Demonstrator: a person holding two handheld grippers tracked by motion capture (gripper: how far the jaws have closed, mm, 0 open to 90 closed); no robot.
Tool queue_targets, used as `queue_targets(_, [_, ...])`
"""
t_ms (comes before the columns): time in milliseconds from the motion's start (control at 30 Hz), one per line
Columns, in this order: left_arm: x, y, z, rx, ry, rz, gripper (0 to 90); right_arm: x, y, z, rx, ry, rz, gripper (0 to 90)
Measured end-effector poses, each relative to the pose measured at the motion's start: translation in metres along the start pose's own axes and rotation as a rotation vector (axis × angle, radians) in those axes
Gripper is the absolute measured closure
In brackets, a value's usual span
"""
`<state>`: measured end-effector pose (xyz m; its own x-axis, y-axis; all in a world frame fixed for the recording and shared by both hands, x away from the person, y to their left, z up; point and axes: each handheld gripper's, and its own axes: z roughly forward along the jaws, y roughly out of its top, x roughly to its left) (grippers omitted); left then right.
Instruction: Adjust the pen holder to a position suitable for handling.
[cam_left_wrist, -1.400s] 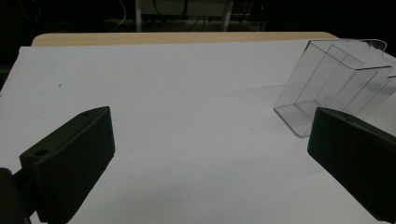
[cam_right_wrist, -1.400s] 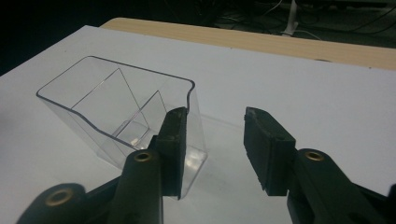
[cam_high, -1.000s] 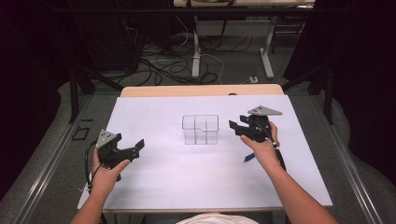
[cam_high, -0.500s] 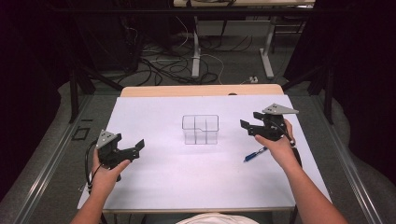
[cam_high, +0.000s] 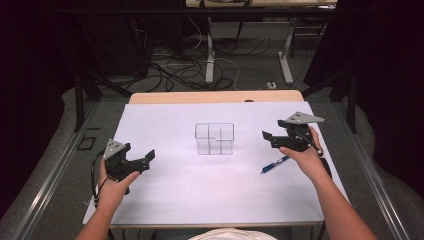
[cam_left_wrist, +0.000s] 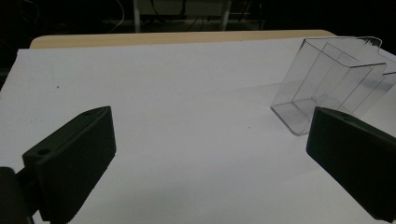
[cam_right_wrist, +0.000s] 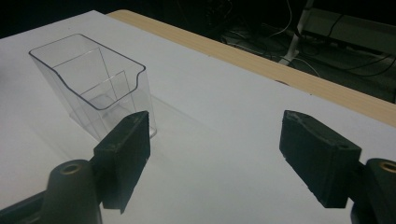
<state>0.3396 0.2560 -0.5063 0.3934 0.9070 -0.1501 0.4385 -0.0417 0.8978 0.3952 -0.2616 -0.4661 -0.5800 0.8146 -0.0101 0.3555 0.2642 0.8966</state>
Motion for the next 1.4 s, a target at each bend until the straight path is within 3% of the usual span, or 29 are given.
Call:
queue_targets(67, [-0.001, 0.0, 0.0, 0.002, -0.001, 0.001, 1.5, -0.001, -0.002, -0.004, 0.005, 0.003, -0.012, 23.5])
queue_targets(133, [-0.002, 0.0, 0.0, 0.005, -0.004, 0.003, 1.6, -0.003, -0.005, -0.007, 0.044, -0.014, -0.096, 24.5])
queue_targets(167, [-0.002, 0.0, 0.0, 0.005, -0.004, 0.003, 1.8, -0.003, -0.005, -0.007, 0.044, -0.014, -0.096, 24.5])
queue_targets(200, [-0.002, 0.001, 0.0, 0.004, -0.005, 0.009, 1.8, -0.005, -0.007, -0.008, 0.078, -0.012, -0.154, 27.2])
queue_targets(333, [-0.003, 0.001, 0.0, 0.009, -0.004, 0.014, 1.9, -0.004, -0.013, -0.009, 0.179, 0.006, -0.293, 36.2])
queue_targets(367, [-0.003, 0.001, 0.0, 0.009, -0.004, 0.014, 1.9, -0.004, -0.013, -0.009, 0.179, 0.006, -0.293, 36.2])
queue_targets(400, [-0.003, 0.001, 0.0, 0.01, -0.003, 0.015, 1.9, -0.003, -0.015, -0.008, 0.199, 0.006, -0.325, 38.9])
queue_targets(433, [-0.004, 0.001, 0.0, 0.011, -0.004, 0.015, 1.9, 0.0, -0.018, -0.008, 0.267, 0.017, -0.415, 42.9])
queue_targets(467, [-0.004, 0.001, 0.0, 0.011, -0.003, 0.016, 1.9, -0.001, -0.019, -0.007, 0.283, 0.022, -0.464, 44.2])
queue_targets(500, [-0.004, 0.001, 0.0, 0.011, -0.003, 0.016, 1.9, -0.001, -0.019, -0.007, 0.283, 0.022, -0.464, 44.2])
queue_targets(533, [-0.004, 0.001, 0.0, 0.012, -0.002, 0.016, 1.9, 0.0, -0.021, -0.006, 0.311, 0.04, -0.552, 46.2])
queue_targets(700, [-0.004, 0.0, 0.001, 0.014, 0.0, 0.017, 1.9, -0.002, -0.021, -0.007, 0.414, 0.047, -0.665, 47.3])
queue_targets(733, [-0.004, 0.0, 0.001, 0.016, 0.0, 0.02, 1.9, -0.002, -0.021, -0.007, 0.414, 0.047, -0.665, 47.3])
queue_targets(1000, [-0.003, -0.001, 0.001, 0.02, 0.0, 0.02, 2.1, -0.008, -0.022, -0.002, 0.466, 0.135, -0.843, 43.2])
queue_targets(1167, [-0.003, -0.001, 0.002, 0.024, 0.0, 0.022, 2.2, -0.008, -0.022, 0.001, 0.491, 0.193, -0.877, 42.9])
queue_targets(1200, [-0.003, -0.001, 0.002, 0.023, 0.0, 0.022, 2.2, -0.007, -0.021, 0.003, 0.511, 0.219, -0.936, 42.9])
queue_targets(1300, [-0.004, -0.001, 0.002, 0.025, 0.0, 0.023, 2.2, -0.007, -0.02, 0.005, 0.527, 0.239, -0.969, 44.0])
queue_targets(1333, [-0.004, -0.001, 0.002, 0.025, 0.0, 0.024, 2.2, -0.007, -0.017, 0.006, 0.544, 0.249, -1.018, 47.0])
queue_targets(1400, [-0.004, -0.001, 0.002, 0.025, 0.0, 0.023, 2.2, -0.006, -0.017, 0.006, 0.549, 0.246, -1.019, 48.3])
